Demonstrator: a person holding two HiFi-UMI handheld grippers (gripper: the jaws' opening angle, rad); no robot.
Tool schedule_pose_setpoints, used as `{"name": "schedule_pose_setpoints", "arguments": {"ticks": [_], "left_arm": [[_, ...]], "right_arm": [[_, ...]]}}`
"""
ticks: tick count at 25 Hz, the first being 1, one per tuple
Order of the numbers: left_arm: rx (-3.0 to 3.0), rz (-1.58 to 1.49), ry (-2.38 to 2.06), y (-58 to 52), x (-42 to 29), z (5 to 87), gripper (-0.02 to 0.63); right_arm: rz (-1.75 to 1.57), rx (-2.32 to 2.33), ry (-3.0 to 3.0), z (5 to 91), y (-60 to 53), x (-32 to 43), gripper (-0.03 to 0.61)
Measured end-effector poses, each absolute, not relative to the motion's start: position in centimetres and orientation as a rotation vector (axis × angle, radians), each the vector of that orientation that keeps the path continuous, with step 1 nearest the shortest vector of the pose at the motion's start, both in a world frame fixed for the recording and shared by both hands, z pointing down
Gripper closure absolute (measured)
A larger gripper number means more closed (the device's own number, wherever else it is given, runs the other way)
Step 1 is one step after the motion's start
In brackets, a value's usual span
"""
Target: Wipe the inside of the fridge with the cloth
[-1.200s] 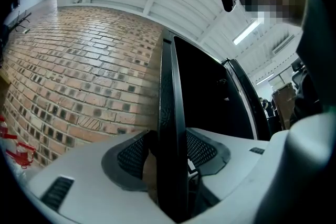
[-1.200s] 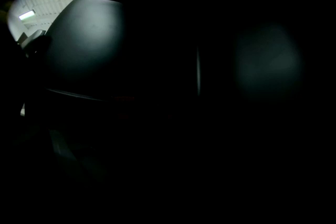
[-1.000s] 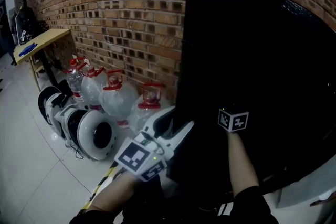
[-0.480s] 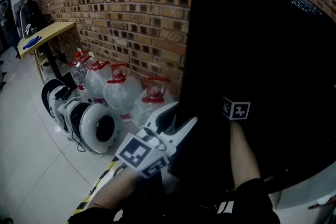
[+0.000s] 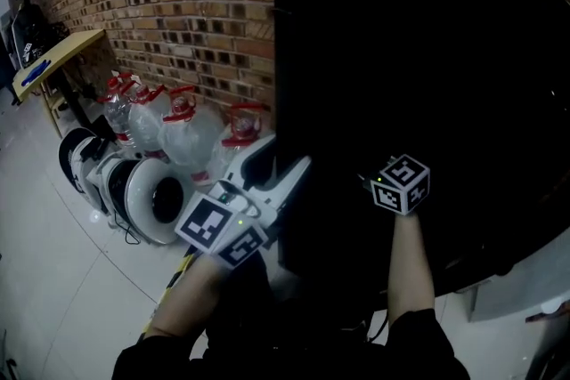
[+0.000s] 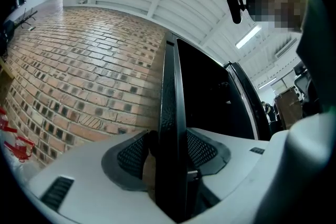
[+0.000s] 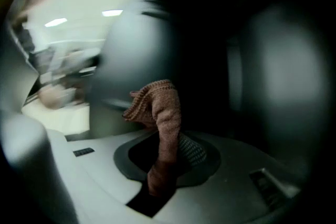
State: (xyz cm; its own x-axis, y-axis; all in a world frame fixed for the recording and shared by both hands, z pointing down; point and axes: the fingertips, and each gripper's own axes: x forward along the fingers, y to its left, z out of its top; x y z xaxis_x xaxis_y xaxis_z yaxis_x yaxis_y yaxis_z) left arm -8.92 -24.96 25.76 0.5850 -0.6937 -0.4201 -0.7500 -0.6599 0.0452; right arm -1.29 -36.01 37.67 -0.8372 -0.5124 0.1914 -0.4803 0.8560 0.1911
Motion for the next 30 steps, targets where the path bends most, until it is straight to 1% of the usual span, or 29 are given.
{"name": "schedule_pose_setpoints", "arguments": {"ticks": [2, 4, 7, 11, 20, 25, 30], "left_arm": [[-2.679, 0.618, 1.223, -25.1, -8.9, 25.8, 0.392], [-2.684, 0.613, 1.224, -25.3, -8.8, 25.9, 0.391], [-2.688, 0.608, 1.227, -25.3, -8.9, 26.0, 0.392], [-2.693, 0.602, 1.227, -25.4, -9.1, 26.0, 0.391], [-2.699, 0.587, 1.219, -25.1, -8.9, 26.0, 0.391], [-2.698, 0.59, 1.216, -25.1, -8.8, 26.0, 0.391], [-2.696, 0.592, 1.22, -25.2, -8.7, 25.9, 0.391]], "right_arm": [[-0.291, 0.5, -2.791, 38.4, -31.9, -2.5, 0.495], [-0.295, 0.263, -2.813, 39.1, -28.1, -3.4, 0.495], [-0.256, 0.098, -2.754, 41.2, -25.5, -4.3, 0.495], [-0.307, 0.125, -2.562, 44.2, -26.8, -5.6, 0.495], [-0.32, 0.176, -2.429, 45.6, -30.0, -4.7, 0.494], [-0.288, 0.352, -2.435, 45.9, -33.1, -3.5, 0.494], [-0.32, 0.676, -2.332, 46.4, -38.8, -0.9, 0.494]]}}
